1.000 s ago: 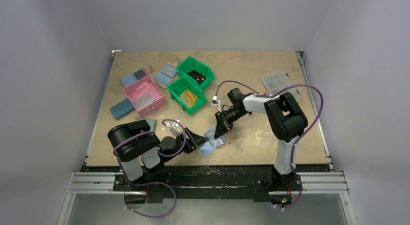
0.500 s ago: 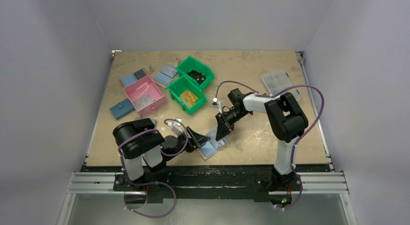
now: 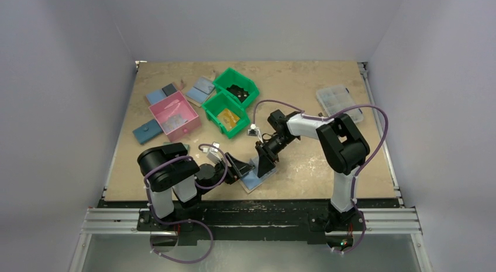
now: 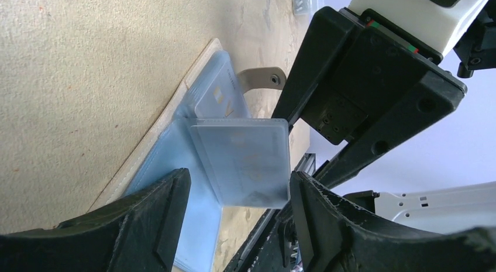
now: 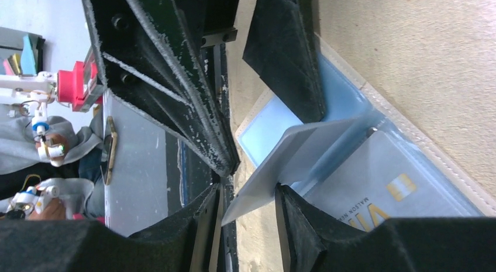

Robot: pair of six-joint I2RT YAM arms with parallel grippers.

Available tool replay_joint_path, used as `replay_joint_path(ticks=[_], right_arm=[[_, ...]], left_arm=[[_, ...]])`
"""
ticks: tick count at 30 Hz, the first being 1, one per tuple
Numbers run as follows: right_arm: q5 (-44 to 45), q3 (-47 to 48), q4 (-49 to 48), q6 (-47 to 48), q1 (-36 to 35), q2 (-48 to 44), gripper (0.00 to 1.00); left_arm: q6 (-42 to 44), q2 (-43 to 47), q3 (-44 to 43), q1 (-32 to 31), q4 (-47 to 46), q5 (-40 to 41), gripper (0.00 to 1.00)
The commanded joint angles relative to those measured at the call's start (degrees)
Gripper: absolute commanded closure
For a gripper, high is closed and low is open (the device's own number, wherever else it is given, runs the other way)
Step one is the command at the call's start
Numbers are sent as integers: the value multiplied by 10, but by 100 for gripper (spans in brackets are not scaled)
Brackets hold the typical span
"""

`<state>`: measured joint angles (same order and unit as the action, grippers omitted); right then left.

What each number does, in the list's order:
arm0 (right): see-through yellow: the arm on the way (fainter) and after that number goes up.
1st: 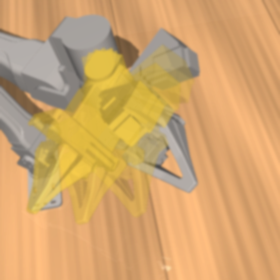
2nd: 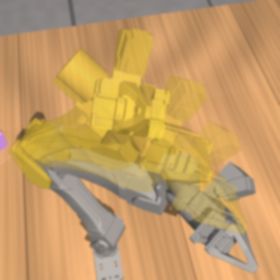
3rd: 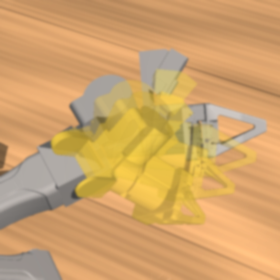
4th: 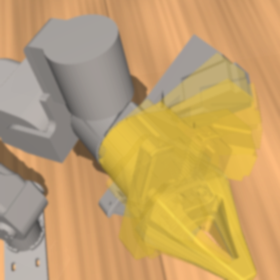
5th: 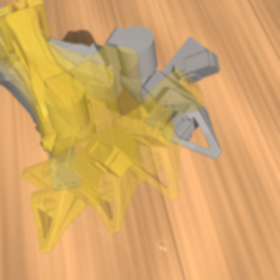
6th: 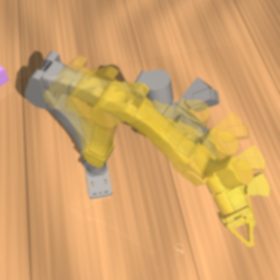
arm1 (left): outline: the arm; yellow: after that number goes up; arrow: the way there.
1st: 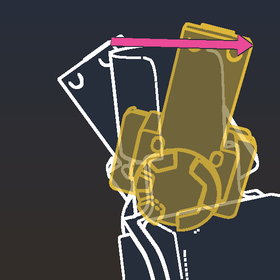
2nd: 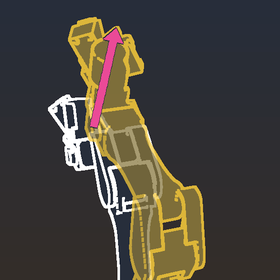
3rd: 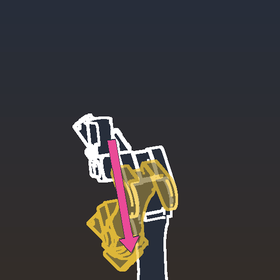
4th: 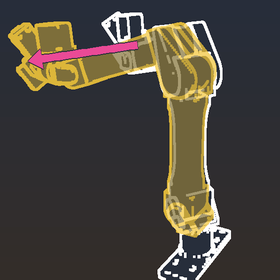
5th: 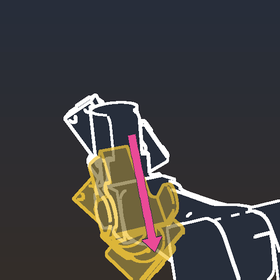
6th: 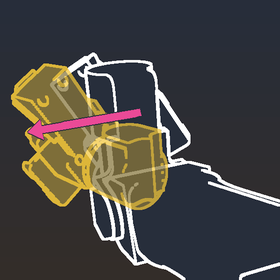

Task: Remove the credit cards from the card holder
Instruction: Remove the credit card from the card holder.

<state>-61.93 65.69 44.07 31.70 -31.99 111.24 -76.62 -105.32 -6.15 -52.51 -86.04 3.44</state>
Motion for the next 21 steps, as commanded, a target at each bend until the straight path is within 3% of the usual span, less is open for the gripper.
replay_joint_path(ticks=[1, 13, 21], right_arm=[[-41, 18, 36, 35, -10, -25, 54], [-43, 23, 47, 48, -20, -22, 52], [-20, 25, 43, 53, -20, -34, 52]], left_arm=[[-2, -11, 6, 3, -91, 15, 32], [-17, -36, 18, 3, -147, 15, 33], [-30, -52, 21, 5, -158, 15, 55]])
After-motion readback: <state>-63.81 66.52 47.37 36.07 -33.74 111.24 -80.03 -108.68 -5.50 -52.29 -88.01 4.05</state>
